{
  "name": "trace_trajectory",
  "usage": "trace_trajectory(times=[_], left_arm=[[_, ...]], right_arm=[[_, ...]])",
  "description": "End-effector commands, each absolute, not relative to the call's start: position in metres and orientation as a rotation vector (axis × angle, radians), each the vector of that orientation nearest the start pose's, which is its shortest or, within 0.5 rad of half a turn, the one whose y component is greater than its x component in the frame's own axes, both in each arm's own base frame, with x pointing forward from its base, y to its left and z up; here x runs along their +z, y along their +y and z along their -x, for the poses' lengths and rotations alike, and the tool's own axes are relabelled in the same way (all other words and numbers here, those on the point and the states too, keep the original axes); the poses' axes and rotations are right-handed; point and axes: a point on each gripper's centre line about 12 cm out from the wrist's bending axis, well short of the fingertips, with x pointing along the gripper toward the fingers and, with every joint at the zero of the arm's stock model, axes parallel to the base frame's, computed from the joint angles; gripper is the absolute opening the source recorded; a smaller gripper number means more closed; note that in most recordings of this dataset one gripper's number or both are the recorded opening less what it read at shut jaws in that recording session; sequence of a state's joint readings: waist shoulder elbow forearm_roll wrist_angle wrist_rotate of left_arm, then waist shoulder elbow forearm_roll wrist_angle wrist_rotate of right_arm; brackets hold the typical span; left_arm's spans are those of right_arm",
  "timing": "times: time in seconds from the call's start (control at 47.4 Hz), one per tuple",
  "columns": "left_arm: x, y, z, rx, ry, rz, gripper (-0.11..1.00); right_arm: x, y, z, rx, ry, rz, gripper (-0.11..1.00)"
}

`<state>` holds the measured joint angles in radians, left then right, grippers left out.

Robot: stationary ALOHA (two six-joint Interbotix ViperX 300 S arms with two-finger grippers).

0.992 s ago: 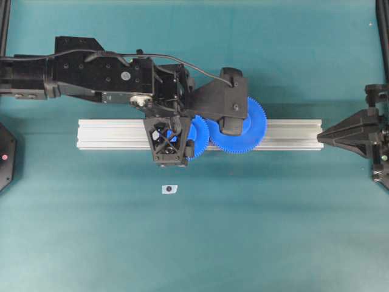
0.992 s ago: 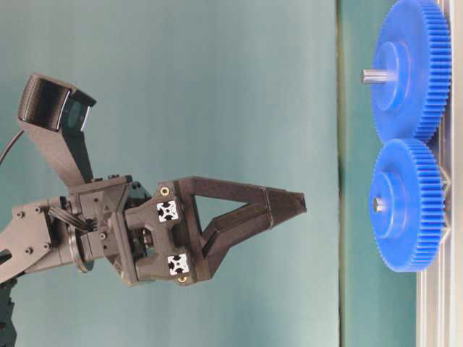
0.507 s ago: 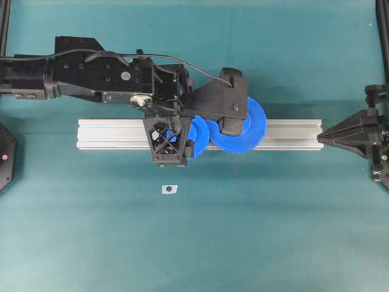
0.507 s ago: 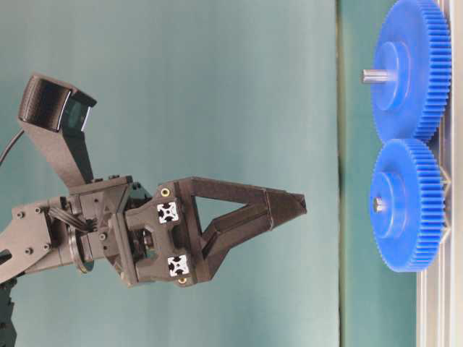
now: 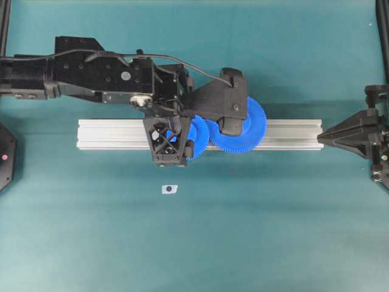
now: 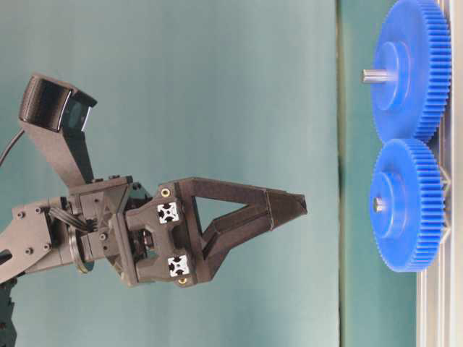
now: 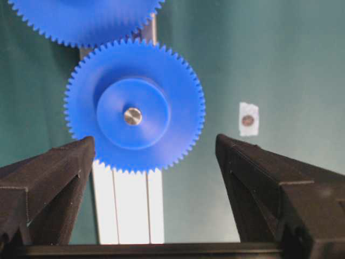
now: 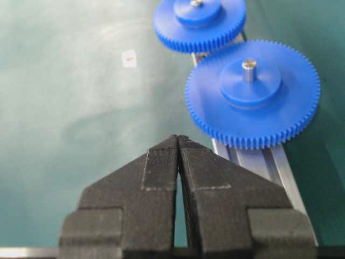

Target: Find the location of the shaft and insert the small gear.

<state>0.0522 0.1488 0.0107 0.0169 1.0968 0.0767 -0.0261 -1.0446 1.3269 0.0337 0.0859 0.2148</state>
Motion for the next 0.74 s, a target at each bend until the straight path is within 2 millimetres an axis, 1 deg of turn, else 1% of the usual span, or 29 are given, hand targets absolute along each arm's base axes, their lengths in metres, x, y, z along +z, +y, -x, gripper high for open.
trace_trajectory(times=[0.0, 0.148, 0.718], left_arm=[[0.2670, 0.0235, -0.4365, 0.009, 1.226, -0.052, 0.88], [0.2643, 0.0236, -0.4370, 0.008, 1.239, -0.051, 0.88], [0.2647, 0.0236, -0.4377, 0.008, 1.238, -0.051, 0.88]], right_arm=[[0.2074, -0.0044, -0.1711, -0.070, 0.349, -0.260, 0.03], [0.2063, -0.0047, -0.1708, -0.072, 0.350, -0.260, 0.03], [0.2064, -0.0051, -0.1682, -0.074, 0.339, -0.261, 0.03]])
